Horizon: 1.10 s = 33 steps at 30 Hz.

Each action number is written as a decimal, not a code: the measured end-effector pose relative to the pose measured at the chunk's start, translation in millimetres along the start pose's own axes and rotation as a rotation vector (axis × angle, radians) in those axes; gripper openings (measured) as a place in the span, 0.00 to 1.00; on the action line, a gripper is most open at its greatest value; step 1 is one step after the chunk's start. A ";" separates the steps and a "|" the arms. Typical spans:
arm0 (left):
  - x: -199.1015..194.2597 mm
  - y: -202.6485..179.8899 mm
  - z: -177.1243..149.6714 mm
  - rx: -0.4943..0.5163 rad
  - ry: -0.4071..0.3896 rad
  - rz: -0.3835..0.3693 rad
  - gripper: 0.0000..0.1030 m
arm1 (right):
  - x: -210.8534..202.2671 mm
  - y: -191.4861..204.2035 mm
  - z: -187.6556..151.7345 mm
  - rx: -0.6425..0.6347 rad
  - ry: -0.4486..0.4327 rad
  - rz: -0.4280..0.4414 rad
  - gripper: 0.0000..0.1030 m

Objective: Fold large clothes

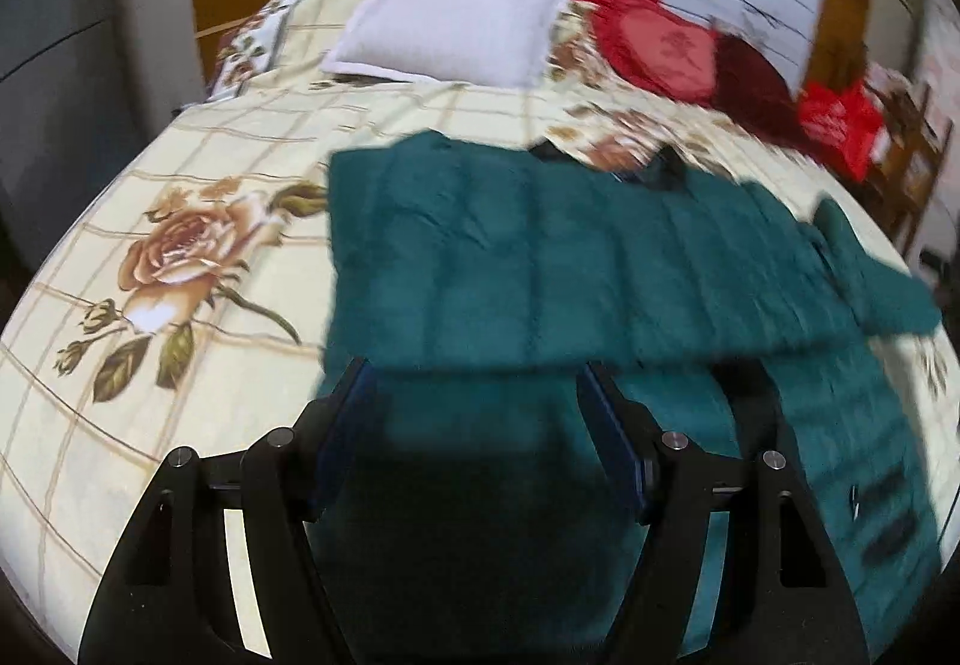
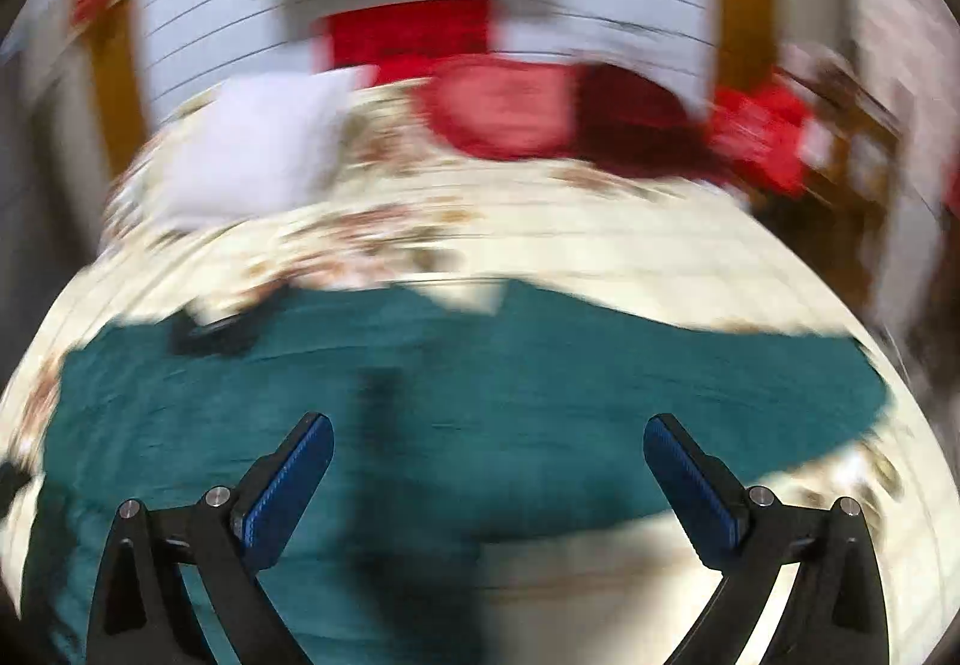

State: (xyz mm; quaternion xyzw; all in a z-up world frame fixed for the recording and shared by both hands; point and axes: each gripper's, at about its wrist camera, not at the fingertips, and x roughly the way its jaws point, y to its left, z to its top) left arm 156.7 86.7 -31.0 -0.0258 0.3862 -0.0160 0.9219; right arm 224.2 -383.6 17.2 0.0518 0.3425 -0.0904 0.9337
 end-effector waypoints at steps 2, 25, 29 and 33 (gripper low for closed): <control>2.3 -8.0 -7.7 0.030 0.004 -0.021 0.68 | 11.3 -82.7 7.0 0.134 0.018 -0.070 1.00; 21.6 17.1 -12.8 -0.078 0.028 0.004 0.68 | 93.5 -279.0 -0.9 0.450 0.114 -0.076 0.31; 29.7 15.4 -15.0 -0.067 0.068 0.030 0.68 | 59.8 -265.2 9.4 0.419 0.051 -0.108 0.25; 34.6 17.0 -17.3 -0.072 0.090 0.046 0.68 | 10.6 -226.9 32.9 0.349 -0.015 -0.059 0.15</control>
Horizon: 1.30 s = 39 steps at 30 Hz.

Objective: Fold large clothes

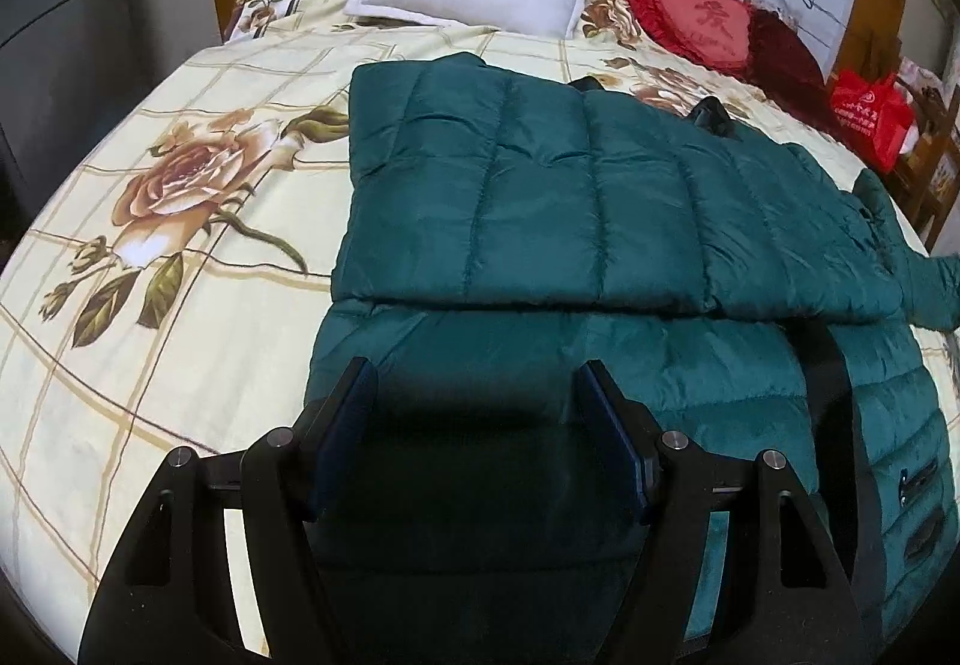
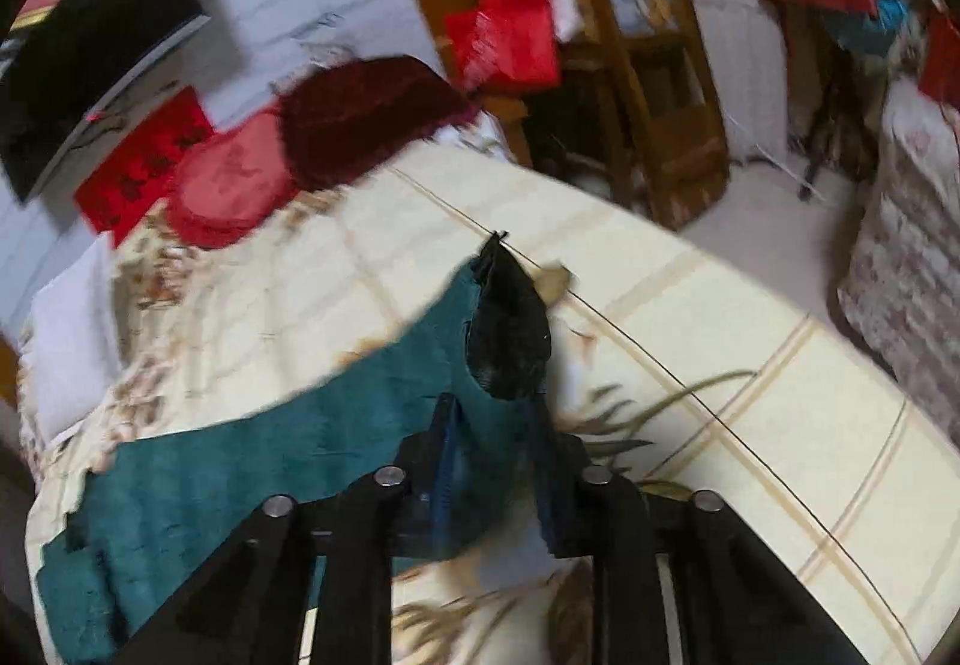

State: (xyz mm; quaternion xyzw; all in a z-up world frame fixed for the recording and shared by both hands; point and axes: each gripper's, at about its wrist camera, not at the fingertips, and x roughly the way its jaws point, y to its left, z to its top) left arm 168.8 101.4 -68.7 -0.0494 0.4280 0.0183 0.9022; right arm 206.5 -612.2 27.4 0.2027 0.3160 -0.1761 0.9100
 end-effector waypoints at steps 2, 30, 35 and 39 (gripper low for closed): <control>2.2 0.1 -0.7 0.001 0.015 0.005 0.72 | -25.1 26.9 2.3 -0.034 -0.024 0.053 0.15; 8.0 1.1 -7.1 -0.008 0.048 0.001 0.87 | 59.5 -79.2 -31.9 0.129 0.134 -0.060 0.76; 8.5 0.7 -6.4 -0.005 0.048 0.003 0.88 | 84.0 -65.7 -16.7 0.045 0.092 -0.020 0.45; 8.3 0.3 -6.5 -0.005 0.048 0.004 0.88 | 83.3 -47.0 -15.0 -0.032 0.079 -0.022 0.16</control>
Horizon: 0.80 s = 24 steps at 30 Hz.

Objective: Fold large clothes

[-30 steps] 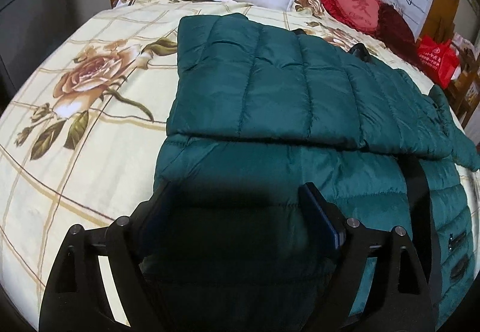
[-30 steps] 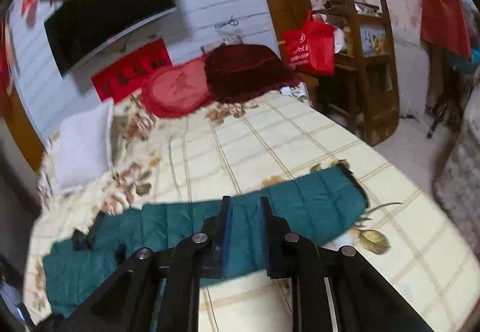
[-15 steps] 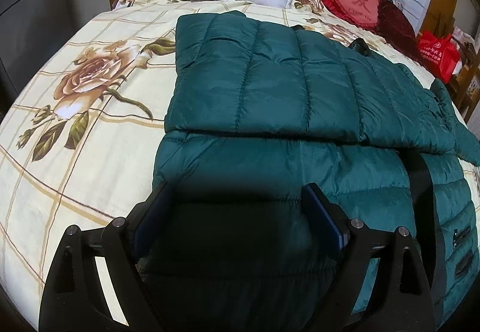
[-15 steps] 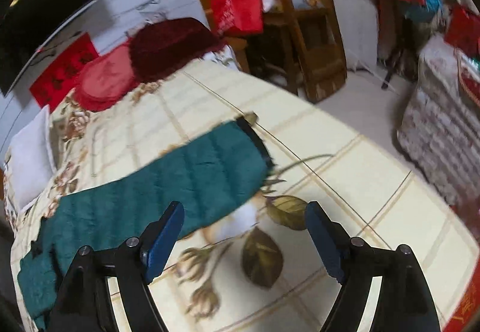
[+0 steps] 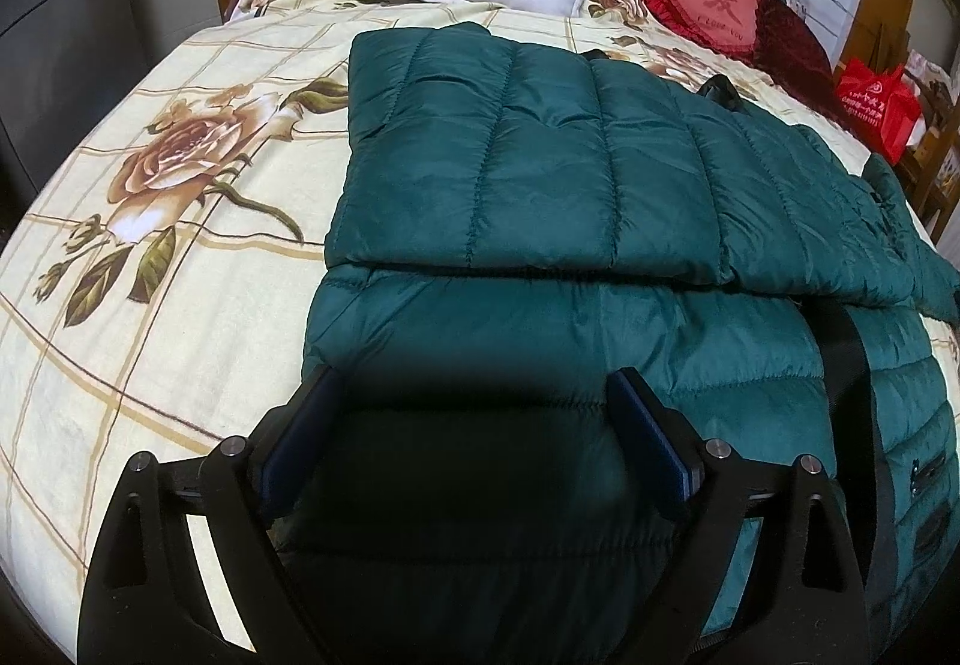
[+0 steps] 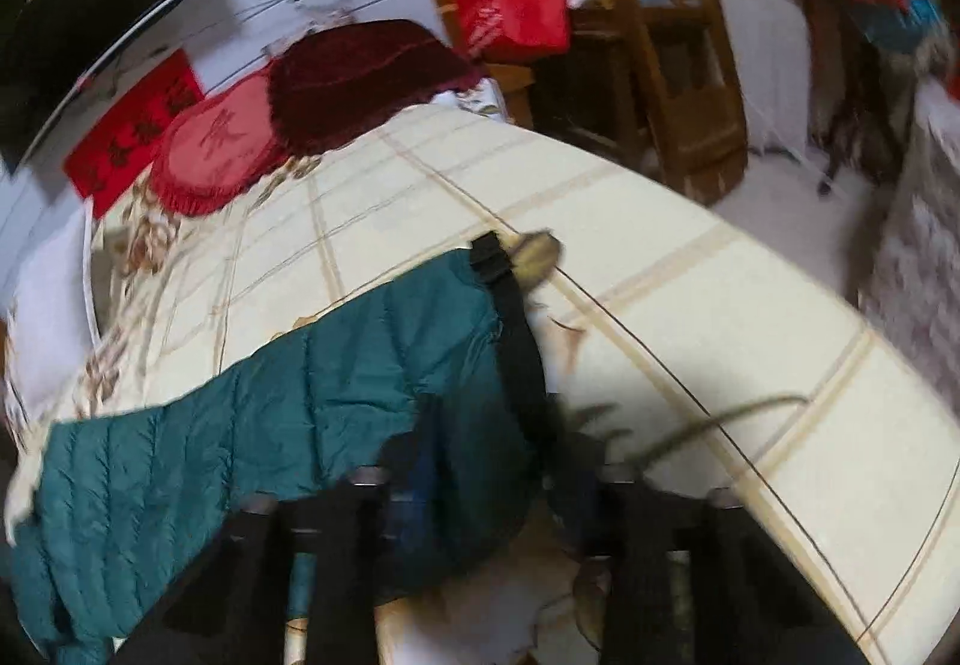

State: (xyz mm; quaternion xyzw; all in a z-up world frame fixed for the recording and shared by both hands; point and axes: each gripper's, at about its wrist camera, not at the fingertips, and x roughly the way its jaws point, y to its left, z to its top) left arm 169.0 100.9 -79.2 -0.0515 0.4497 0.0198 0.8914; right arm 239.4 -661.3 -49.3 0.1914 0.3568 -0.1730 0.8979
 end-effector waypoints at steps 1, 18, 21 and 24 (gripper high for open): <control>0.1 0.1 0.1 0.000 0.000 0.000 0.88 | -4.0 3.5 -0.5 -0.007 -0.017 -0.005 0.14; -8.8 -6.3 4.7 0.034 -0.015 0.032 0.88 | -175.5 228.8 -29.8 -0.275 -0.148 0.353 0.11; -15.8 -7.0 7.1 0.040 -0.035 0.021 0.88 | -183.5 282.5 -60.3 -0.318 -0.120 0.454 0.11; -21.7 -7.1 10.0 0.047 -0.056 0.016 0.88 | -176.8 330.7 -94.0 -0.366 -0.074 0.528 0.11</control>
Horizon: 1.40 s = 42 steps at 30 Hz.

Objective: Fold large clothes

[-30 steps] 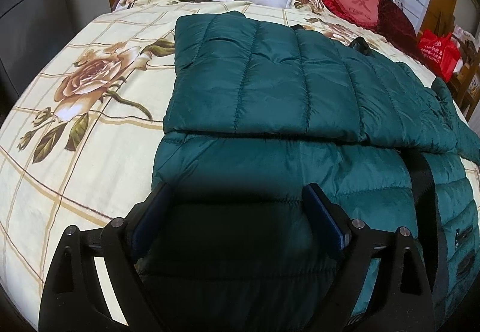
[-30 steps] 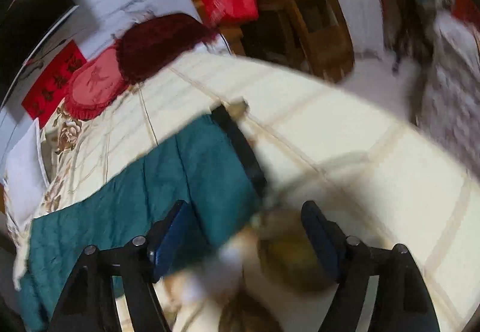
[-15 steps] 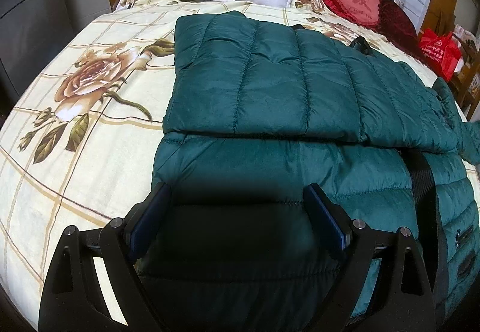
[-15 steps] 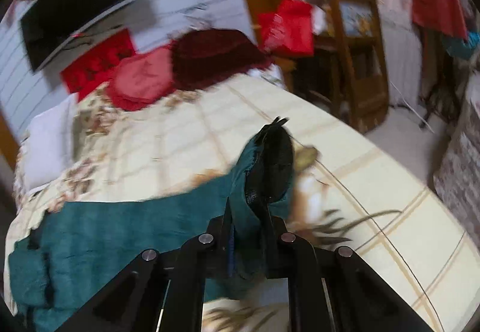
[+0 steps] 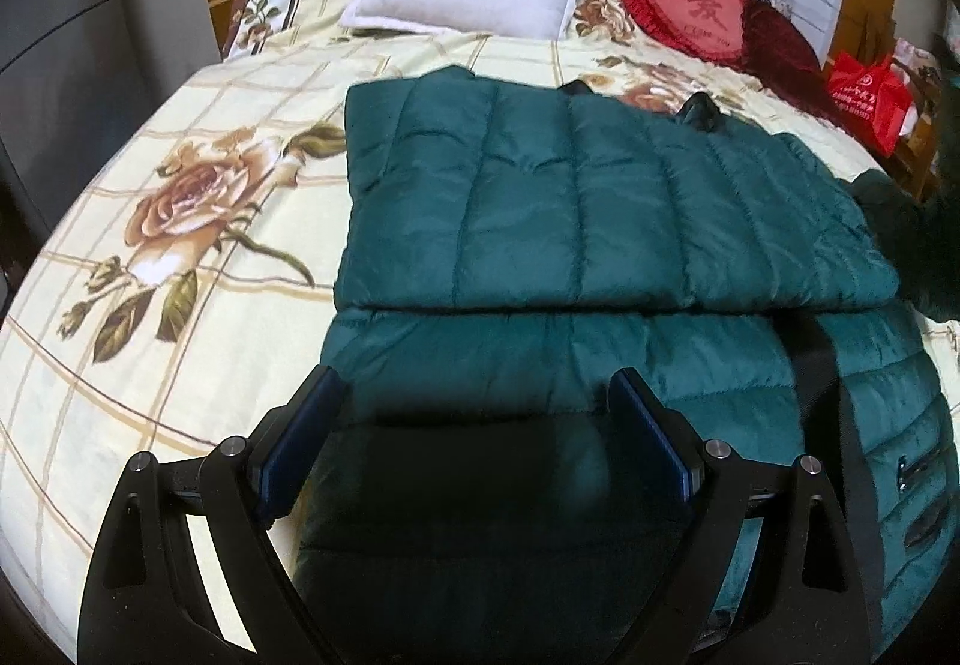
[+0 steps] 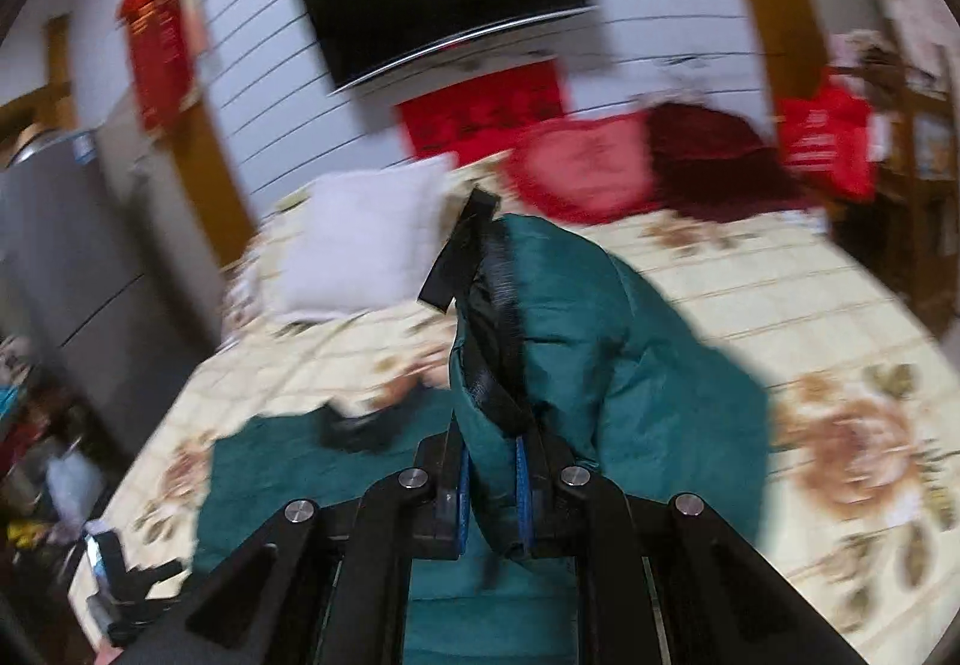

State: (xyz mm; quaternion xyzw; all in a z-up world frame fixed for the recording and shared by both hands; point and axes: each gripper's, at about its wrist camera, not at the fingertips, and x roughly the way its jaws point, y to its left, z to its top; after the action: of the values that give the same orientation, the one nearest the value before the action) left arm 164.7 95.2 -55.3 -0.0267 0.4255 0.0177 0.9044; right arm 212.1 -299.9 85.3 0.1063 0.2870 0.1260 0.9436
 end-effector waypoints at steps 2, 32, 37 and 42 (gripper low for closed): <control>0.6 2.4 2.3 -0.008 0.000 -0.006 0.88 | 28.6 28.7 -19.8 -0.019 0.041 0.057 0.11; 34.4 -134.9 80.4 0.039 0.185 -0.348 0.88 | 86.7 67.3 -117.1 -0.061 0.236 0.203 0.67; 29.6 -145.5 78.5 0.042 0.166 -0.348 0.88 | 64.7 58.3 -114.2 -0.153 0.292 0.066 0.67; 25.4 -161.7 80.2 0.055 0.150 -0.342 0.88 | 44.6 19.9 -113.8 -0.185 0.290 -0.208 0.67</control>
State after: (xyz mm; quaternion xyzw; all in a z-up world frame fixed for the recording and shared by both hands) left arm 251.4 -60.9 -18.5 -0.0750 0.4812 -0.1500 0.8604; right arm 179.7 -253.2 -24.8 -0.0306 0.4163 0.0677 0.9062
